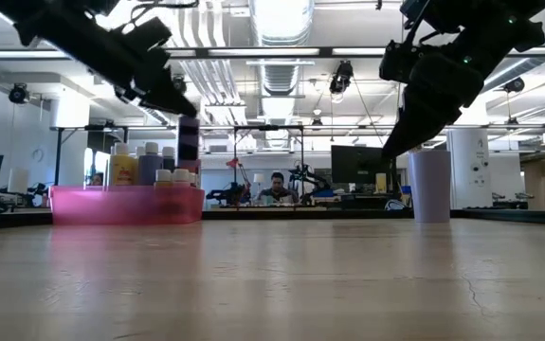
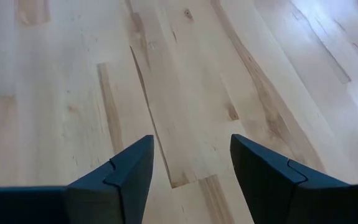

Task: Pick & Place Paint Supplies
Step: Put the small blue paint bottle into the pink bin

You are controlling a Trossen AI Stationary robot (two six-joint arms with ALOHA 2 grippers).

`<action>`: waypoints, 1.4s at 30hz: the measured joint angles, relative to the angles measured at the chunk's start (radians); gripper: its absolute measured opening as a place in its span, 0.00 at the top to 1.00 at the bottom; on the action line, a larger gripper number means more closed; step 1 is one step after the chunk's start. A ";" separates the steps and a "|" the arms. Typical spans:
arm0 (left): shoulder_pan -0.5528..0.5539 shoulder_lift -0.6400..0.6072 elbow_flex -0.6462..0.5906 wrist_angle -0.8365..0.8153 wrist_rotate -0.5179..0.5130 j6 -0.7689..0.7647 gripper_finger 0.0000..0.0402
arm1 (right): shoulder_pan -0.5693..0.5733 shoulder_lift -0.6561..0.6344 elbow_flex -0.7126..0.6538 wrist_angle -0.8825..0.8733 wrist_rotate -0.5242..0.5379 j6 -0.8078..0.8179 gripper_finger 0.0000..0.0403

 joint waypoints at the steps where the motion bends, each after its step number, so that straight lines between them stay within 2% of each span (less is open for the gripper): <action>1: 0.014 -0.021 -0.018 0.000 -0.006 0.000 0.69 | 0.000 0.000 0.000 0.006 0.000 -0.002 0.49; 10: 0.152 -0.159 -0.124 0.034 -0.009 -0.017 0.69 | 0.000 0.000 0.000 0.055 0.000 -0.048 0.54; 16: 0.220 -0.222 -0.126 -0.008 -0.024 -0.034 0.69 | 0.000 0.000 0.000 0.056 0.000 -0.048 0.56; 22: 0.272 -0.281 -0.126 -0.126 -0.029 -0.092 0.69 | 0.000 0.000 0.000 0.056 0.000 -0.048 0.58; 31: 0.328 -0.291 -0.126 -0.159 -0.123 -0.106 0.69 | 0.000 0.000 0.000 0.058 0.000 -0.048 0.53; 38: 0.395 -0.279 -0.185 -0.093 -0.143 -0.128 0.69 | 0.000 0.000 0.000 0.059 0.000 -0.049 0.50; 42: 0.432 -0.270 -0.249 0.032 -0.083 -0.126 0.69 | 0.000 0.000 0.000 0.060 0.003 -0.055 0.50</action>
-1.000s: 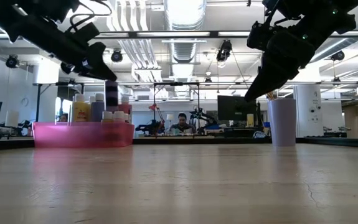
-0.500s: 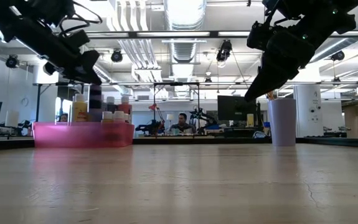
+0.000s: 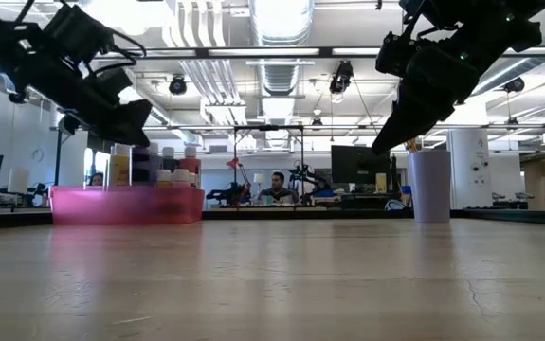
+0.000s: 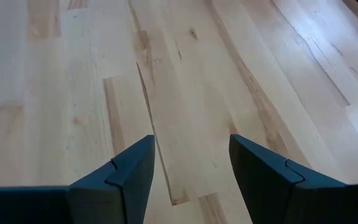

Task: Pick & Place Paint Supplies
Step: Put the small blue paint bottle into the pink bin

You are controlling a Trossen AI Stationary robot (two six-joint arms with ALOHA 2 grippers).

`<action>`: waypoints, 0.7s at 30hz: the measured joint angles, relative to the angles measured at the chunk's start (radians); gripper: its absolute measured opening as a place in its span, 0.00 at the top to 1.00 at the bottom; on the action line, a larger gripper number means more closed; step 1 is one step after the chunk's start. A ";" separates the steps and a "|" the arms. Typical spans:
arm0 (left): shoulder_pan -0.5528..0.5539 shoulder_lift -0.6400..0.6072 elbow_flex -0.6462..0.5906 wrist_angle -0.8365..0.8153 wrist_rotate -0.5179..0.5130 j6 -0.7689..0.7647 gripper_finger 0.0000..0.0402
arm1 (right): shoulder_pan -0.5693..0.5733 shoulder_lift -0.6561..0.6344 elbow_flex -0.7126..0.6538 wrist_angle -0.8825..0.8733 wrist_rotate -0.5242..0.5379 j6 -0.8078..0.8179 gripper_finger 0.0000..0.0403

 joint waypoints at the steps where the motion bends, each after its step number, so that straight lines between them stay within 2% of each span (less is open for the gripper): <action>1: 0.007 0.006 -0.013 0.031 0.021 -0.001 0.69 | 0.000 0.000 0.000 0.000 0.003 0.000 0.50; 15: 0.071 0.162 -0.057 0.180 0.031 -0.026 0.69 | -0.002 0.000 0.000 0.002 0.024 -0.001 0.57; 21: 0.083 0.245 -0.056 0.226 0.035 -0.066 0.69 | -0.002 0.000 0.000 0.001 0.024 -0.001 0.56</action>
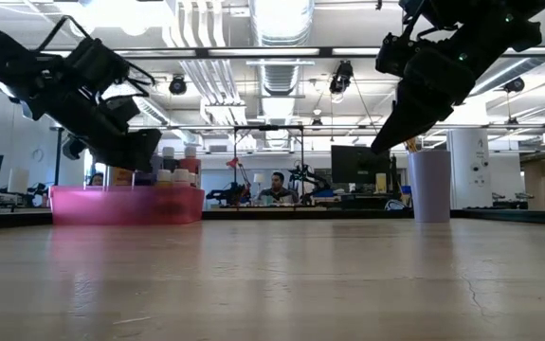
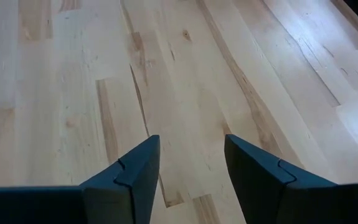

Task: Pick & Place Paint Supplies
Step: Put the small blue paint bottle into the pink bin

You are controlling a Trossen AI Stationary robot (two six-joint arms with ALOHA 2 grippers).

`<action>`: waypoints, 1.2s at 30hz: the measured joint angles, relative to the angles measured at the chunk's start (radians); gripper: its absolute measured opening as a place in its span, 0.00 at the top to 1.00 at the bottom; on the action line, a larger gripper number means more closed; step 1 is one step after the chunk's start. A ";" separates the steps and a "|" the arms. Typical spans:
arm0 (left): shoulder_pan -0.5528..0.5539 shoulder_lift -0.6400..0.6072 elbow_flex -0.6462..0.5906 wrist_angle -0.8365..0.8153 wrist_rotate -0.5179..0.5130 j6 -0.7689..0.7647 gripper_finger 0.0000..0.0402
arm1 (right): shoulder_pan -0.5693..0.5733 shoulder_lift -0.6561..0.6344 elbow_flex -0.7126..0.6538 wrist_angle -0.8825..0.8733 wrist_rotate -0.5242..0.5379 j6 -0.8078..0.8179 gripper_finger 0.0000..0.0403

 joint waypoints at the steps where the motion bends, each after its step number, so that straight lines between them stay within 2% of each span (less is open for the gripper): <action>1: 0.000 0.011 0.000 0.002 0.001 -0.006 0.69 | 0.000 0.000 -0.001 -0.001 0.000 0.000 0.56; 13: 0.042 0.120 0.000 0.082 0.005 -0.011 0.69 | 0.000 0.000 -0.007 -0.001 0.000 0.000 0.49; 20: 0.057 0.161 0.000 0.153 0.073 -0.017 0.69 | 0.000 0.000 -0.010 -0.001 0.000 0.000 0.47; 36: 0.066 0.194 0.002 0.178 0.069 -0.016 0.66 | 0.000 0.000 -0.011 0.000 0.000 0.000 0.55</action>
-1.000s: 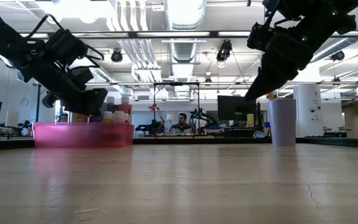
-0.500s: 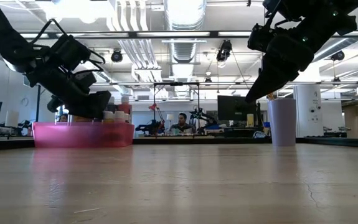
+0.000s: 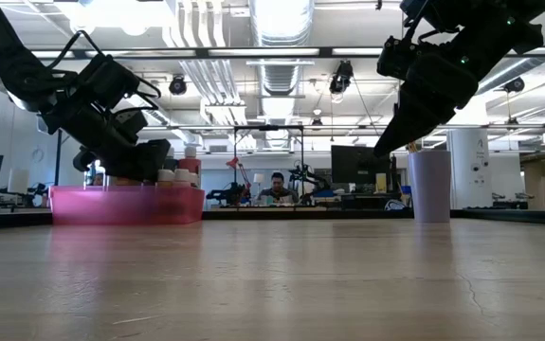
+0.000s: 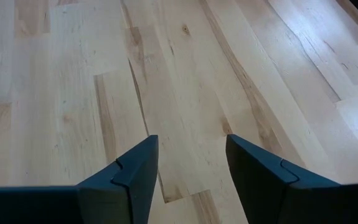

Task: Pick & Place Paint Supplies
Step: Put the small blue paint bottle into the pink bin, then put the small orange paint bottle into the pink bin

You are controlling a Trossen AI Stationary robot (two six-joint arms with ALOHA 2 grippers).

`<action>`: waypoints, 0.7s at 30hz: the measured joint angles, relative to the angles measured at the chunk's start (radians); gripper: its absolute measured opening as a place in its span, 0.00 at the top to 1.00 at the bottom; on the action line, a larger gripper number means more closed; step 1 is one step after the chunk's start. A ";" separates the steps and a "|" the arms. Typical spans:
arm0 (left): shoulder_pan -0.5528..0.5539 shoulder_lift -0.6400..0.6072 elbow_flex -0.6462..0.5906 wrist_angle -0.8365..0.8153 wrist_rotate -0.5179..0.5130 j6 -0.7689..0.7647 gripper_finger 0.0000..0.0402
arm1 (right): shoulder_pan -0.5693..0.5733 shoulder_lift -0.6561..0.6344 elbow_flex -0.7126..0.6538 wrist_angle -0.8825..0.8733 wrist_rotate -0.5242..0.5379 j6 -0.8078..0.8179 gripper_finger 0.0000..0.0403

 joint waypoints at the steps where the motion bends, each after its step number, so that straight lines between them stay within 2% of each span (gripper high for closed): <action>1: 0.000 -0.001 0.000 0.000 0.000 0.001 0.64 | 0.000 0.000 0.000 0.000 0.000 0.000 0.55; 9: 0.001 -0.017 -0.002 -0.018 -0.004 0.022 0.46 | 0.000 0.000 0.000 0.000 0.000 0.003 0.56; 21: 0.000 -0.143 0.002 -0.031 0.018 0.083 0.45 | 0.000 0.000 0.000 0.000 0.000 0.004 0.49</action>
